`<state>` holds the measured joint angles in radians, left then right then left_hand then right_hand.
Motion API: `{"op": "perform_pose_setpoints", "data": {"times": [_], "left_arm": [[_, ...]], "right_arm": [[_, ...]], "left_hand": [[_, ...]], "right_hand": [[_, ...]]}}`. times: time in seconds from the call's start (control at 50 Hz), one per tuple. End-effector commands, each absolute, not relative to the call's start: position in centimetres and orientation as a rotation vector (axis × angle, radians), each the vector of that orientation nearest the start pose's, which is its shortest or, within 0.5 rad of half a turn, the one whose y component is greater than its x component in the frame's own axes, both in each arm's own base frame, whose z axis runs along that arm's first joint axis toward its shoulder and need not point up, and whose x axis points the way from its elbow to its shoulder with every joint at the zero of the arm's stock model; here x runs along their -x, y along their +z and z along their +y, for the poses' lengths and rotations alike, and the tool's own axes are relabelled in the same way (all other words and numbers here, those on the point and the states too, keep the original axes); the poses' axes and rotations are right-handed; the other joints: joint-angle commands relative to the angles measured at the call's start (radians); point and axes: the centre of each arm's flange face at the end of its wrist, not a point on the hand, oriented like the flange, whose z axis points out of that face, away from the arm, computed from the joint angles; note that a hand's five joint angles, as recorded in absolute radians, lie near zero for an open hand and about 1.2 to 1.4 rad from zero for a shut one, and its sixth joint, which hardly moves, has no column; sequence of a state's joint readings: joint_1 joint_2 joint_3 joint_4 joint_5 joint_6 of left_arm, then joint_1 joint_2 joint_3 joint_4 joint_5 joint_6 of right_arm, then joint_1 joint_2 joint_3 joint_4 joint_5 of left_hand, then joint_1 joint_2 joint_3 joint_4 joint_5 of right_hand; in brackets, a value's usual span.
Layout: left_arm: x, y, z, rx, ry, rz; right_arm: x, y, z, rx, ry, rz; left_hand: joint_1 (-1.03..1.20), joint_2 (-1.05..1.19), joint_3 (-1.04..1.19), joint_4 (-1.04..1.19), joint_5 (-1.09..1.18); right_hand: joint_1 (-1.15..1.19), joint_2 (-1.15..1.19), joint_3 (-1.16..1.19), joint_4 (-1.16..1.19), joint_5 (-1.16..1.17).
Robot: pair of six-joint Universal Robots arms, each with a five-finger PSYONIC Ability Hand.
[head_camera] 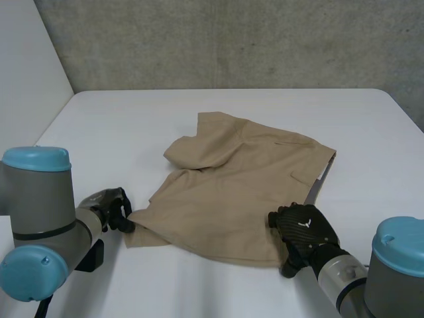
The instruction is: Fold the shorts.
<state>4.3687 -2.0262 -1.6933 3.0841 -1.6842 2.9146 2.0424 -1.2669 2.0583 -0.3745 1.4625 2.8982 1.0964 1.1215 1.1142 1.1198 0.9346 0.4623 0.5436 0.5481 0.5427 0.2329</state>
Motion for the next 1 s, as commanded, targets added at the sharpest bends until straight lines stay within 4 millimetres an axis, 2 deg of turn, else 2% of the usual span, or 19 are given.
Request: {"op": "perform_pose_setpoints", "data": {"times": [0.02,0.06,0.1,0.16,0.24,0.32,0.34,0.38,0.4,0.42,0.5,0.56,0.6,0.64,0.72,0.78,0.84,0.88,1.0], "left_arm": [[21.8,13.1,-25.0,-0.087,-1.476,2.948],[21.7,13.2,-25.0,-0.087,-1.476,2.948],[21.7,13.2,-25.0,-0.087,-1.476,2.948],[21.8,13.2,-24.9,-0.092,-1.474,2.948],[21.9,13.7,-24.9,-0.114,-1.499,2.936],[22.5,16.7,-25.3,-0.233,-1.646,2.850],[22.6,18.7,-25.4,-0.302,-1.736,2.780],[22.9,20.5,-25.4,-0.366,-1.809,2.712],[23.2,22.4,-25.3,-0.433,-1.886,2.635],[23.3,23.3,-25.2,-0.463,-1.925,2.594],[23.9,26.4,-24.0,-0.605,-2.025,2.444],[24.4,26.3,-23.2,-0.680,-2.007,2.418],[24.5,25.7,-23.0,-0.698,-1.985,2.434],[24.7,23.9,-22.8,-0.725,-1.906,2.481],[24.9,21.1,-23.0,-0.755,-1.781,2.552],[24.7,19.6,-23.5,-0.751,-1.716,2.583],[24.8,19.1,-23.8,-0.746,-1.700,2.592],[24.8,19.1,-24.0,-0.743,-1.702,2.591],[24.5,19.1,-24.7,-0.708,-1.728,2.577]], "right_arm": [[-25.7,11.8,-19.3,0.940,-1.624,2.249],[-25.9,11.8,-19.6,0.940,-1.628,2.246],[-26.0,12.0,-19.9,0.937,-1.639,2.236],[-26.2,12.5,-20.5,0.929,-1.649,2.221],[-26.7,14.1,-21.6,0.920,-1.697,2.182],[-27.4,17.1,-22.4,0.987,-1.675,2.180],[-27.5,19.0,-22.6,1.041,-1.658,2.194],[-27.6,20.9,-22.6,1.107,-1.625,2.215],[-27.6,21.5,-22.6,1.134,-1.613,2.220],[-27.4,22.8,-22.7,1.183,-1.588,2.242],[-27.4,24.9,-23.1,1.217,-1.585,2.232],[-27.2,24.6,-23.0,1.215,-1.560,2.245],[-27.1,23.4,-22.3,1.210,-1.511,2.264],[-26.9,21.9,-21.8,1.178,-1.465,2.291],[-26.2,19.2,-21.1,1.037,-1.418,2.330],[-25.8,18.5,-20.3,0.933,-1.437,2.322],[-25.1,18.2,-18.7,0.803,-1.438,2.299],[-24.8,17.1,-17.9,0.732,-1.394,2.310],[-24.8,15.8,-16.9,0.694,-1.383,2.290]], "left_hand": [[0.224,0.199,0.206,0.200,0.211],[0.224,0.199,0.206,0.200,0.211],[0.224,0.199,0.206,0.200,0.211],[0.224,0.199,0.206,0.200,0.211],[0.300,0.275,0.282,0.276,0.287],[0.300,0.275,0.282,0.276,0.287],[0.300,0.275,0.282,0.276,0.287],[0.300,0.275,0.282,0.276,0.287],[0.300,0.275,0.282,0.276,0.287],[0.300,0.275,0.282,0.276,0.287],[0.300,0.275,0.282,0.276,0.287],[0.300,0.275,0.282,0.276,0.287],[0.300,0.275,0.282,0.276,0.287],[0.300,0.275,0.282,0.276,0.287],[0.300,0.275,0.282,0.276,0.287],[0.300,0.275,0.282,0.276,0.287],[0.300,0.275,0.282,0.276,0.287],[0.300,0.275,0.282,0.276,0.287],[0.300,0.275,0.282,0.276,0.287]], "right_hand": [[0.251,0.169,0.165,0.170,0.305],[0.298,0.216,0.212,0.217,0.352],[0.488,0.407,0.402,0.407,0.543],[0.933,0.851,0.847,0.852,0.988],[0.934,0.853,0.848,0.854,0.989],[0.934,0.853,0.848,0.854,0.989],[0.934,0.853,0.848,0.854,0.989],[0.934,0.853,0.848,0.854,0.989],[0.934,0.853,0.848,0.854,0.989],[0.934,0.853,0.848,0.854,0.989],[0.934,0.853,0.848,0.854,0.989],[0.934,0.853,0.848,0.854,0.989],[0.702,0.620,0.616,0.621,0.756],[0.215,0.134,0.130,0.135,0.270],[0.032,-0.050,-0.054,-0.049,0.086],[-0.004,-0.086,-0.090,-0.085,0.050],[-0.004,-0.086,-0.090,-0.085,0.050],[0.004,-0.077,-0.082,-0.076,0.059],[0.043,-0.039,-0.043,-0.038,0.097]]}}
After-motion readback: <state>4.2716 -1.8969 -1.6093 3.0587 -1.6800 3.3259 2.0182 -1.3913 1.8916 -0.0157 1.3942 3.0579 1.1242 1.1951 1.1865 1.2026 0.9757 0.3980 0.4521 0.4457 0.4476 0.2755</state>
